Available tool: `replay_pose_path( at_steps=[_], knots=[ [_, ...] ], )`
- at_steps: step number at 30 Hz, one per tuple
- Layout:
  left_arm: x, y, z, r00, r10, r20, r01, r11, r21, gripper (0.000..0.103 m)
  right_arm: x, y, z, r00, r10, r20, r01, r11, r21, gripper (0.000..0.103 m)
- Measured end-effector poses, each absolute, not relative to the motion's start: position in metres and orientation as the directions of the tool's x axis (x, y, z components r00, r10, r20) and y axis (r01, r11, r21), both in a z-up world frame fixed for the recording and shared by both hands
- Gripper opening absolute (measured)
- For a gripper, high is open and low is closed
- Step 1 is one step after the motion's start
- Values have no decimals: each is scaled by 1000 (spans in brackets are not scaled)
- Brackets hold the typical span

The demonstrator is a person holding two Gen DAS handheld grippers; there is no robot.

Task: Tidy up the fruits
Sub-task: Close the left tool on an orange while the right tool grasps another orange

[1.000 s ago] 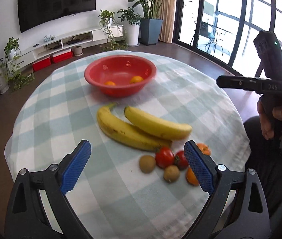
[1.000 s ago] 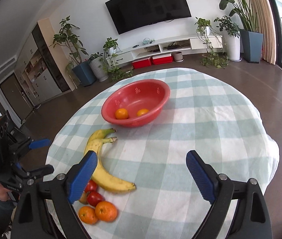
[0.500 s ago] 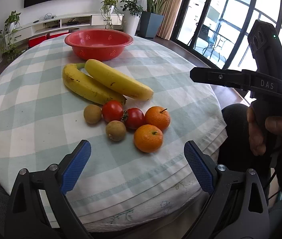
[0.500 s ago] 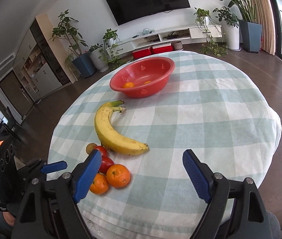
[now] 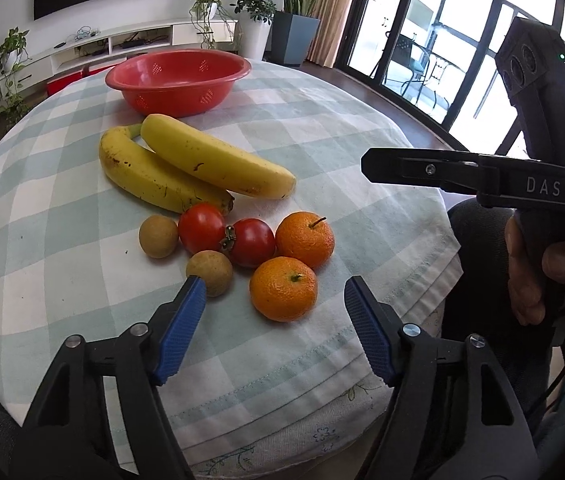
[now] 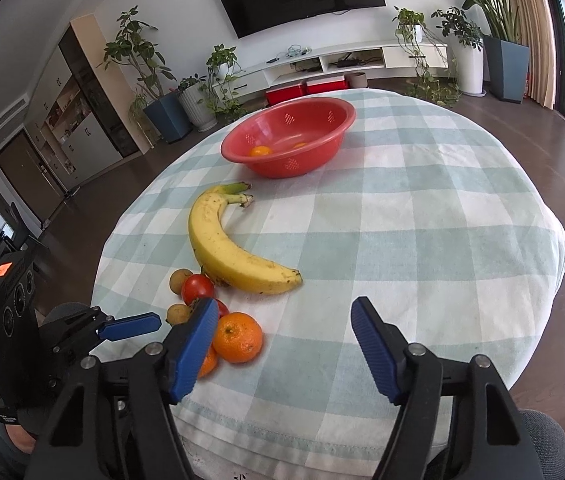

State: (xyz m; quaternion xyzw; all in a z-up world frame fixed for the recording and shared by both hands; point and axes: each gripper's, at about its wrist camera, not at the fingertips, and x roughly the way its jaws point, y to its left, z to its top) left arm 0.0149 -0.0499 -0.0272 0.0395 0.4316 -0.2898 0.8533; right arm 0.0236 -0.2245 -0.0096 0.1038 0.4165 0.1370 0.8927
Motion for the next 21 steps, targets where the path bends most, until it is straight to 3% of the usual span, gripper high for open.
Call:
replay_pose_path(
  at_steps=[4,8,13,19,21],
  knots=[
    [15,-54,-27,454,-470,-757,550,816,-176,68,23,-225,-10,615,333,-715,-157,940,303,67],
    [18,-63,-34,426,-466,-775,572,803,-169,57,23,-224,-11,611,334,-718,-159,940,302,67],
    [23,-70,-38,417,-465,-781,583,796,-162,54,22,-225,-11,608,338,-718,-159,938,307,67],
    [31,-73,-45,404,-454,-794,588,794,-154,36,23,-223,-13,596,341,-727,-162,938,307,67],
    [31,-75,-46,406,-446,-798,595,791,-140,36,23,-223,-14,591,342,-730,-165,938,306,67]
  ],
)
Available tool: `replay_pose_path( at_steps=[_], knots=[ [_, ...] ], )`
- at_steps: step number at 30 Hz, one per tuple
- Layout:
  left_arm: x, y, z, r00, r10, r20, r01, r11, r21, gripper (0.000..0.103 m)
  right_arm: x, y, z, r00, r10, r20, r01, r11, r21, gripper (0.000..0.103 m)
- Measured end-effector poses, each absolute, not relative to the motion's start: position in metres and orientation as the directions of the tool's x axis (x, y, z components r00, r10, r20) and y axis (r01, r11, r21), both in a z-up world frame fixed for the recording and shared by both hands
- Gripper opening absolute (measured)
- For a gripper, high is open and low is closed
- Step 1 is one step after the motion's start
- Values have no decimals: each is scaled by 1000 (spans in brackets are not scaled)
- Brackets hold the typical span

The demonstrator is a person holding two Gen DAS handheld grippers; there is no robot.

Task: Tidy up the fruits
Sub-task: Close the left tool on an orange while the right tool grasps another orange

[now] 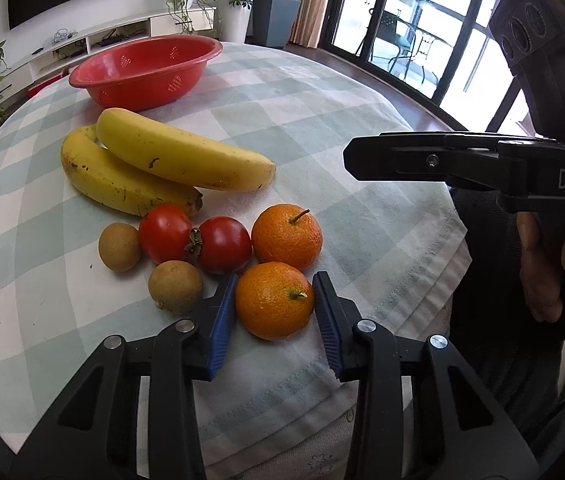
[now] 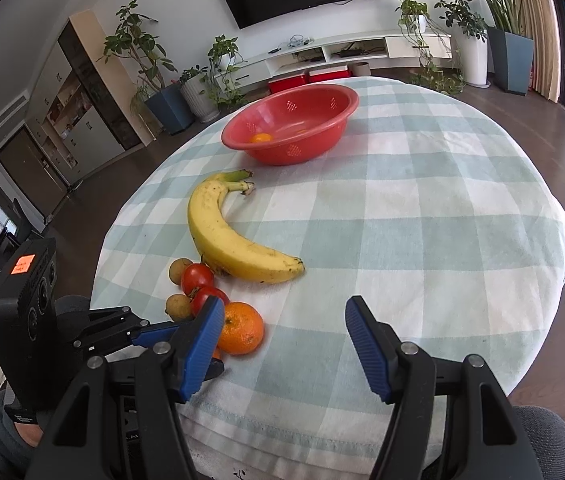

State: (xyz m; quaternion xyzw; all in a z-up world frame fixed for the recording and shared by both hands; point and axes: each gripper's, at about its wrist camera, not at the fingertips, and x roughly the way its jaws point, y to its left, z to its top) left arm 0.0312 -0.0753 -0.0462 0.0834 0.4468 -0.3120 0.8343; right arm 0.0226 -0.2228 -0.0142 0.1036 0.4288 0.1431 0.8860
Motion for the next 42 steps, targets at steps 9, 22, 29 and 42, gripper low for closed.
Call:
replay_pose_path(
  at_steps=[9,22,29,42],
  knots=[
    [31,-70,-49,404,-459,-791,584,795,-163,36,24,-217,-19,566,339,-751,-180,940,289,67],
    [21,-33,-47,395,-505,-768,531,807,-258,35,31,-196,-29,505,330,-797,-233,942,242,67],
    [18,-19,-46,400,-515,-758,503,815,-288,35,37,-177,-40,462,329,-823,-275,936,220,67],
    [16,-9,-46,400,-530,-747,475,818,-326,35,46,-166,-52,437,299,-848,-296,938,179,57]
  ],
)
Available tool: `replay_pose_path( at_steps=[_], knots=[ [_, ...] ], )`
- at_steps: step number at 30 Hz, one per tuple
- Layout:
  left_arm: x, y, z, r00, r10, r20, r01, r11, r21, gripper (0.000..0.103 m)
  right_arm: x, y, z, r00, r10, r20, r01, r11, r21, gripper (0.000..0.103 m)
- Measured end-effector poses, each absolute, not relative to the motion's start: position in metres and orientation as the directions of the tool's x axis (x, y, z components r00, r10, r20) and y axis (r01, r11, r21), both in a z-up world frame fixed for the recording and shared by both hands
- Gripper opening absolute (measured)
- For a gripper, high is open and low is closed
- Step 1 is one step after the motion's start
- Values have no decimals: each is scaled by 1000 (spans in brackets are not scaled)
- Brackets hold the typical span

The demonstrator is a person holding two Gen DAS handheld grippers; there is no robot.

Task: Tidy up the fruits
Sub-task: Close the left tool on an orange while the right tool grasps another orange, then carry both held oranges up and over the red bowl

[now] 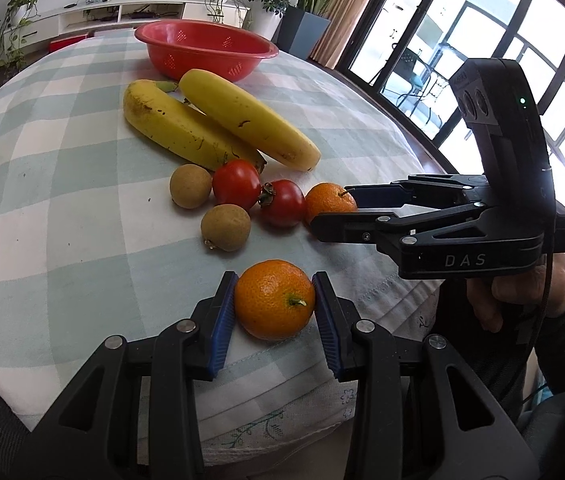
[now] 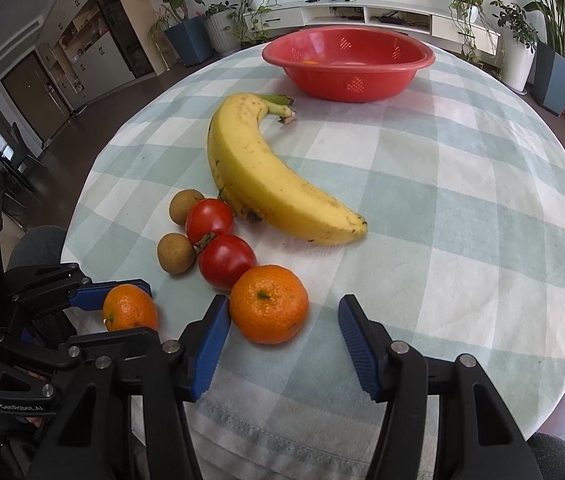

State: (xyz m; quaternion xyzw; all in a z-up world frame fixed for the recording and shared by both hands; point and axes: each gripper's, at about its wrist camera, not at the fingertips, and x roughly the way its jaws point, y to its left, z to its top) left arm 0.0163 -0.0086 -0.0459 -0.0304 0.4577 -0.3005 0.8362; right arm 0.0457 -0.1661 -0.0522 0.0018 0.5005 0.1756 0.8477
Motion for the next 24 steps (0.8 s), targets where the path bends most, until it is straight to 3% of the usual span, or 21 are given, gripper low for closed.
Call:
replay_pose_path(
  at_steps=[8,24],
  knots=[
    [13,-6,-41,412,-533,-739,475,818,-325,35,45,-163,-52,437,314,-843,-317,931,182,42],
    [15,6,-25,444,-533,-721,465,824,-323,35,36,-174,-34,478,343,-809,-297,929,219,41]
  ],
)
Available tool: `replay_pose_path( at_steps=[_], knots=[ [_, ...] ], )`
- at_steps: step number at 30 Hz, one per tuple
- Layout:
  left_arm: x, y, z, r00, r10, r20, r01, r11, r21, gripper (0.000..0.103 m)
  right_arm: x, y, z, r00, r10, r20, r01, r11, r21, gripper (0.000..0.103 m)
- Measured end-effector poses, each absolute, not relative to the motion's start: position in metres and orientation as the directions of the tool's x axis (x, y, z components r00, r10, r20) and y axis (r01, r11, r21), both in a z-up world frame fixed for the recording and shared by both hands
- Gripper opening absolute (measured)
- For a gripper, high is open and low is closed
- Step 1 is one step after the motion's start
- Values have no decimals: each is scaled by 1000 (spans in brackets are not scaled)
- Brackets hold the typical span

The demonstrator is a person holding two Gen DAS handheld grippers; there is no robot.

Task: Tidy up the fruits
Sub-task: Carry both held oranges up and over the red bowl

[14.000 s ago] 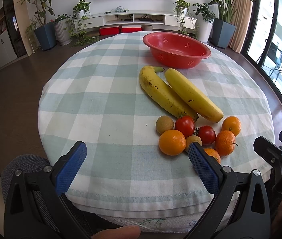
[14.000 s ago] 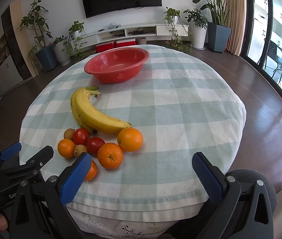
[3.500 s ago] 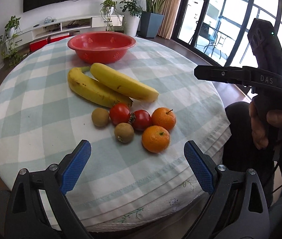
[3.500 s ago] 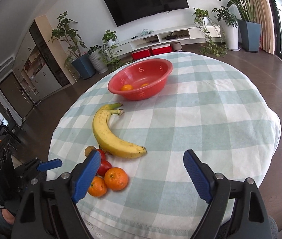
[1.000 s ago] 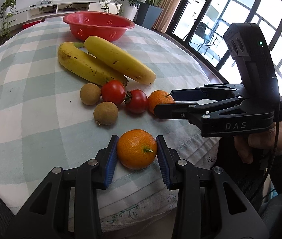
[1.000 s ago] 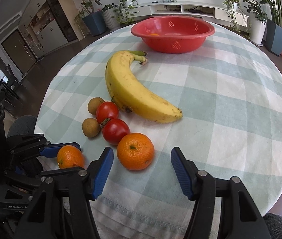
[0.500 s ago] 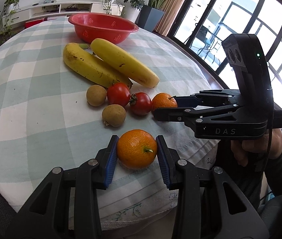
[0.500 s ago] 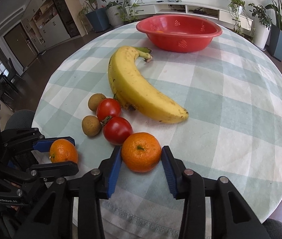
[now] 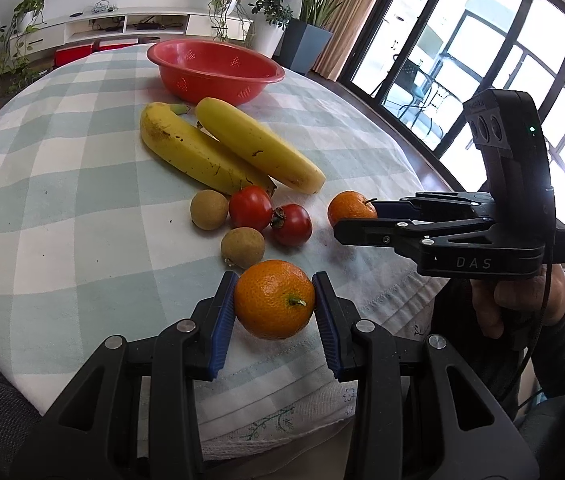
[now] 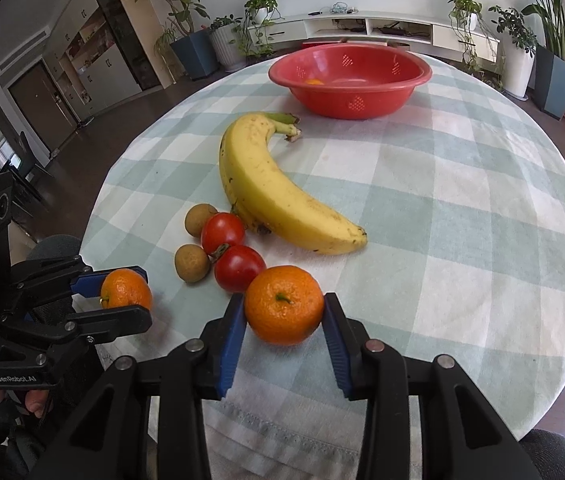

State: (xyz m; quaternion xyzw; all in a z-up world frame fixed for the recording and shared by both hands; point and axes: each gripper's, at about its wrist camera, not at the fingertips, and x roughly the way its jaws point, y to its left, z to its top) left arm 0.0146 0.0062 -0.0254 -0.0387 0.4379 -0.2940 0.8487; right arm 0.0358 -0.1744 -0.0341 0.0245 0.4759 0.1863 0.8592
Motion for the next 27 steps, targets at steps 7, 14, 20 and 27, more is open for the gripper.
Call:
replay_pose_path(
  at_steps=[7,14,20,27],
  knots=[
    [20,18,-6,469,-541,-698,465,823,-325,35,39,-191,-8,519,361,-775,-276,929,248,41],
    [52,36,32,494,-568,-658,477,810,-341,35,62,-210,24,586,318,-745,-254,946,203,41],
    [97,35,70,533,-555,-639,513,812,-277,35,92,-222,58,652,303,-695,-252,951,178,41],
    [180,18,107,568,-516,-641,534,824,-190,35,137,-228,84,690,295,-661,-257,954,157,41]
  ],
)
